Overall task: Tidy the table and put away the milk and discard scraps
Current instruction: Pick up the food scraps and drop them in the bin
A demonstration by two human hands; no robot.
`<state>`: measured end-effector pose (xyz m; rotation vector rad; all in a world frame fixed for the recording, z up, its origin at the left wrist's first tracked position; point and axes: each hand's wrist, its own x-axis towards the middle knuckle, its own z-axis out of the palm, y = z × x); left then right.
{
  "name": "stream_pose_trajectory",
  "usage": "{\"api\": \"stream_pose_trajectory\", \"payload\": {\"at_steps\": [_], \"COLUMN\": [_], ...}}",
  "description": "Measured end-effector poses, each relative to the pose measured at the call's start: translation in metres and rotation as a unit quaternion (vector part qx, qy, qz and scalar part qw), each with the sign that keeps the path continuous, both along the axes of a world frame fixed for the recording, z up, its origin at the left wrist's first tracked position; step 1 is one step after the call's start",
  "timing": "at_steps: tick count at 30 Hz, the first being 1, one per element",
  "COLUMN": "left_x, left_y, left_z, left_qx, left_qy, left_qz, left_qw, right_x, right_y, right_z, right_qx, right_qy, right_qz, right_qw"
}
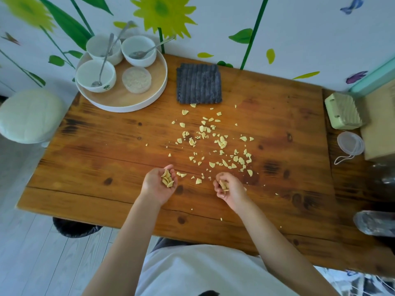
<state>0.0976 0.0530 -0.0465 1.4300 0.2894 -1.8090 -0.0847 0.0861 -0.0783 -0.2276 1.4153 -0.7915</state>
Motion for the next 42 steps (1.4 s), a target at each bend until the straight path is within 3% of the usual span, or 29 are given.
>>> {"api": "stream_pose_trajectory", "payload": {"at_steps": [2,4,6,8,9,13,16,25,36,39,41,42], "left_x": [-0.009,-0.019,-0.029,-0.039,-0.044,-0.057,-0.060,-0.065,-0.071,-0.069,-0.067,-0.067], "left_y": [-0.003,-0.006,-0.008,-0.010,-0.010,-0.014,-0.017,-0.031,-0.048,-0.046,-0.045,-0.045], "left_z": [0.000,0.002,0.003,0.005,0.005,0.005,0.005,0.000,-0.004,-0.005,-0.005,-0.005], "left_qx": [0.000,-0.002,-0.005,-0.007,-0.006,-0.003,0.000,0.007,0.012,0.014,0.013,0.012], "left_qy": [-0.001,0.002,0.004,0.003,0.003,0.003,0.007,0.004,0.006,0.004,0.004,0.003], "left_qz": [-0.015,-0.035,-0.056,-0.077,-0.085,-0.108,-0.104,-0.108,-0.119,-0.120,-0.120,-0.120], "left_qw": [1.000,0.999,0.998,0.997,0.996,0.994,0.995,0.994,0.993,0.993,0.993,0.993], "right_x": [-0.019,-0.038,-0.055,-0.071,-0.076,-0.083,-0.081,-0.074,-0.080,-0.085,-0.092,-0.096], "right_y": [0.003,0.004,0.004,0.003,0.002,-0.001,-0.003,-0.007,-0.018,-0.015,-0.013,-0.011], "right_z": [0.005,0.006,0.003,-0.004,-0.006,-0.013,-0.020,-0.022,-0.018,-0.017,-0.012,-0.008], "right_qx": [-0.020,-0.040,-0.045,-0.048,-0.052,-0.037,-0.025,-0.005,0.007,-0.024,-0.024,-0.028], "right_qy": [-0.060,0.004,0.230,0.440,0.484,0.537,0.550,0.548,0.501,0.378,0.202,0.113], "right_qz": [-0.078,-0.102,-0.036,0.033,0.059,0.166,0.179,0.220,0.220,0.097,-0.106,-0.198], "right_qw": [0.995,0.994,0.972,0.896,0.872,0.826,0.815,0.807,0.837,0.921,0.973,0.973]}}
